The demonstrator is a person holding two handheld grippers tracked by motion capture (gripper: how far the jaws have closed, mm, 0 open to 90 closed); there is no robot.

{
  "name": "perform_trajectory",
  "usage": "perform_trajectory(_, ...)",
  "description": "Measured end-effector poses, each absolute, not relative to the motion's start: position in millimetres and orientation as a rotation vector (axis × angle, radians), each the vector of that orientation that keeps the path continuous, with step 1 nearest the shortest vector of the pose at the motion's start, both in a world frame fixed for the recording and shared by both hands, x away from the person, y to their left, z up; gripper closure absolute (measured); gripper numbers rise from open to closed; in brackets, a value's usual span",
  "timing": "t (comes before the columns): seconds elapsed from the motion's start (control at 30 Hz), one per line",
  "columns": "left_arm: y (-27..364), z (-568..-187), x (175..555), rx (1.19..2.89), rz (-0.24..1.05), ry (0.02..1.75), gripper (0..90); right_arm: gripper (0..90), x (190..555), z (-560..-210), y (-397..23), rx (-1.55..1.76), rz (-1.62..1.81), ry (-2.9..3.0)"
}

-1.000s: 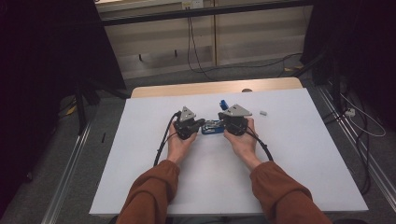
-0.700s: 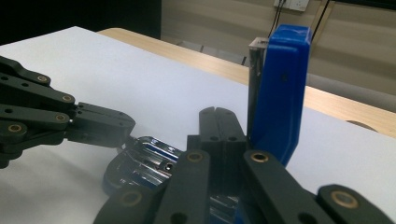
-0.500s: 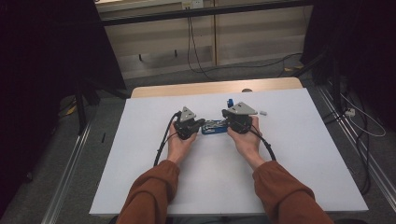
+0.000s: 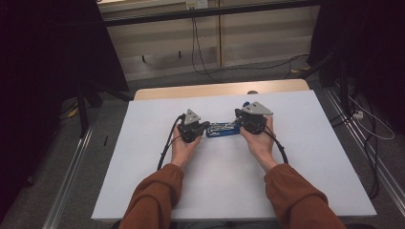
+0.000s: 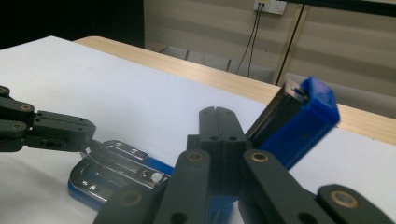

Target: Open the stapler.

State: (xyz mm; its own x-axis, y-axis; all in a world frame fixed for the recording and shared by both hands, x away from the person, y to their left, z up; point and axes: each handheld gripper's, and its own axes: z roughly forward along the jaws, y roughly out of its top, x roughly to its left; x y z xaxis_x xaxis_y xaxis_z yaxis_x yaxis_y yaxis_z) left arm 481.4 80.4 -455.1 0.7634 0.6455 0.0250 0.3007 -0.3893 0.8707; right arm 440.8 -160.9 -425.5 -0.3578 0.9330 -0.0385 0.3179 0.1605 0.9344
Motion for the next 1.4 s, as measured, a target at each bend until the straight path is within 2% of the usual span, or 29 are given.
perform_trajectory(1.4,80.7,-455.5,481.1,1.989,0.451,0.711,90.0,90.0,444.7,-440.3,-192.2,1.297,1.169,1.782)
